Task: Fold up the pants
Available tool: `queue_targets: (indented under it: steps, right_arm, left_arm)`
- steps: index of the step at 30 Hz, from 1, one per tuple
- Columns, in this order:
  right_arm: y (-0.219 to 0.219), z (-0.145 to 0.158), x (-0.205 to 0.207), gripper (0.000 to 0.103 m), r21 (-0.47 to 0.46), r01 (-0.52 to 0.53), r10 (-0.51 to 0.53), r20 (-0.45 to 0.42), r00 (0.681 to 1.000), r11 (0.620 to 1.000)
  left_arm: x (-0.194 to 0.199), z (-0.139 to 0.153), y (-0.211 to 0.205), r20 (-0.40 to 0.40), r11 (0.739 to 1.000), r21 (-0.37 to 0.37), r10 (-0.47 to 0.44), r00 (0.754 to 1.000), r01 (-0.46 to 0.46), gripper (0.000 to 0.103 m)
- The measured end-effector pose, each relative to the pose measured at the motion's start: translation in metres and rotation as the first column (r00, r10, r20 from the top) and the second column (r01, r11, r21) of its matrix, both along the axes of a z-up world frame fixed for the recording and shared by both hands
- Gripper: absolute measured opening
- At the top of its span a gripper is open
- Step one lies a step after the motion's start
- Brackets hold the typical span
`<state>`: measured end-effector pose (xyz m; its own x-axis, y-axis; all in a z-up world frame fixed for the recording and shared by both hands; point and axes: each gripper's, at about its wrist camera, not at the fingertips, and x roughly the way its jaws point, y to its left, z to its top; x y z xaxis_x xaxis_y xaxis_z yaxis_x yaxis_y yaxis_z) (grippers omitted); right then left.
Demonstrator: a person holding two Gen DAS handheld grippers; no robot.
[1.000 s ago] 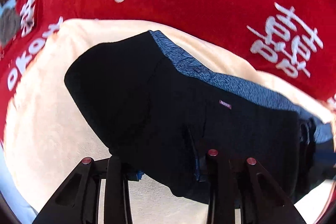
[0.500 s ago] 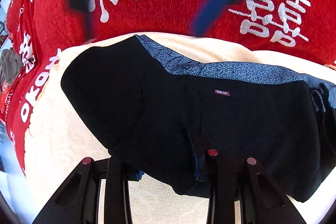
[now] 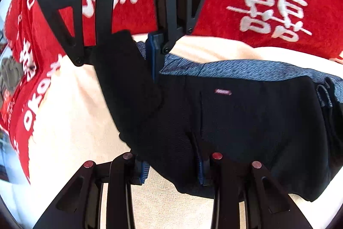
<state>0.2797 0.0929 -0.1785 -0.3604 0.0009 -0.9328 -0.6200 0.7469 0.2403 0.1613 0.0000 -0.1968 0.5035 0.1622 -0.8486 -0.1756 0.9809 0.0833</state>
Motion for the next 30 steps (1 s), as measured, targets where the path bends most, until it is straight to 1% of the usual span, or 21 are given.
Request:
queue_targets:
  steps: [3, 5, 7, 9, 12, 14, 15, 18, 20, 22, 24, 26, 29, 30]
  right_arm:
    - [-0.017, 0.021, -0.004, 0.019, 0.075, 0.021, -0.024, 0.040, 0.999, 0.997]
    - [-0.037, 0.037, -0.004, 0.019, 0.149, 0.065, -0.072, 0.039, 0.997, 0.987]
    - [-0.060, 0.057, -0.003, 0.019, 0.225, 0.106, -0.116, 0.034, 0.993, 0.969]
    - [-0.084, 0.076, -0.003, 0.019, 0.295, 0.151, -0.166, 0.027, 0.986, 0.944]
    - [-0.122, 0.105, -0.007, 0.019, 0.405, 0.208, -0.239, 0.026, 0.971, 0.890]
    - [-0.159, 0.126, -0.012, 0.019, 0.475, 0.246, -0.293, 0.026, 0.956, 0.845]
    - [-0.170, 0.132, -0.010, 0.019, 0.501, 0.268, -0.322, 0.021, 0.947, 0.823]
    - [-0.234, 0.154, -0.018, 0.019, 0.577, 0.349, -0.424, -0.004, 0.905, 0.739]
    - [-0.278, 0.168, -0.021, 0.019, 0.609, 0.375, -0.469, -0.006, 0.883, 0.699]
    - [-0.317, 0.175, -0.031, 0.019, 0.637, 0.402, -0.514, -0.010, 0.858, 0.658]
    - [-0.359, 0.175, -0.042, 0.019, 0.660, 0.430, -0.557, -0.022, 0.830, 0.616]
    - [-0.404, 0.172, -0.047, 0.019, 0.669, 0.461, -0.596, -0.034, 0.802, 0.583]
    - [-0.469, 0.157, -0.055, 0.019, 0.671, 0.521, -0.657, -0.066, 0.751, 0.528]
    - [-0.483, 0.148, -0.056, 0.019, 0.671, 0.536, -0.673, -0.074, 0.736, 0.513]
  left_arm:
    - [-0.003, 0.016, -0.006, 0.022, 1.000, -0.015, -0.016, 1.000, 0.016, 0.035]
    - [-0.006, 0.031, -0.011, 0.043, 0.999, -0.023, -0.029, 0.999, 0.030, 0.035]
    - [-0.010, 0.047, -0.019, 0.066, 0.998, -0.032, -0.043, 0.997, 0.046, 0.035]
    - [-0.014, 0.065, -0.029, 0.091, 0.997, -0.038, -0.063, 0.994, 0.067, 0.035]
    - [-0.018, 0.097, -0.052, 0.134, 0.993, -0.043, -0.104, 0.986, 0.110, 0.035]
    - [-0.021, 0.117, -0.071, 0.158, 0.988, -0.049, -0.136, 0.978, 0.145, 0.035]
    - [-0.020, 0.123, -0.081, 0.165, 0.986, -0.049, -0.151, 0.975, 0.161, 0.035]
    - [-0.019, 0.147, -0.125, 0.184, 0.970, -0.031, -0.231, 0.955, 0.240, 0.035]
    - [-0.019, 0.157, -0.152, 0.189, 0.957, -0.026, -0.280, 0.941, 0.289, 0.035]
    - [-0.020, 0.165, -0.180, 0.192, 0.941, -0.020, -0.328, 0.925, 0.338, 0.035]
    - [-0.020, 0.167, -0.213, 0.185, 0.921, -0.002, -0.383, 0.905, 0.390, 0.035]
    - [-0.020, 0.165, -0.248, 0.164, 0.898, 0.021, -0.437, 0.884, 0.440, 0.035]
    - [-0.018, 0.156, -0.294, 0.131, 0.865, 0.043, -0.501, 0.855, 0.500, 0.035]
    - [-0.016, 0.150, -0.309, 0.118, 0.852, 0.053, -0.524, 0.844, 0.522, 0.035]
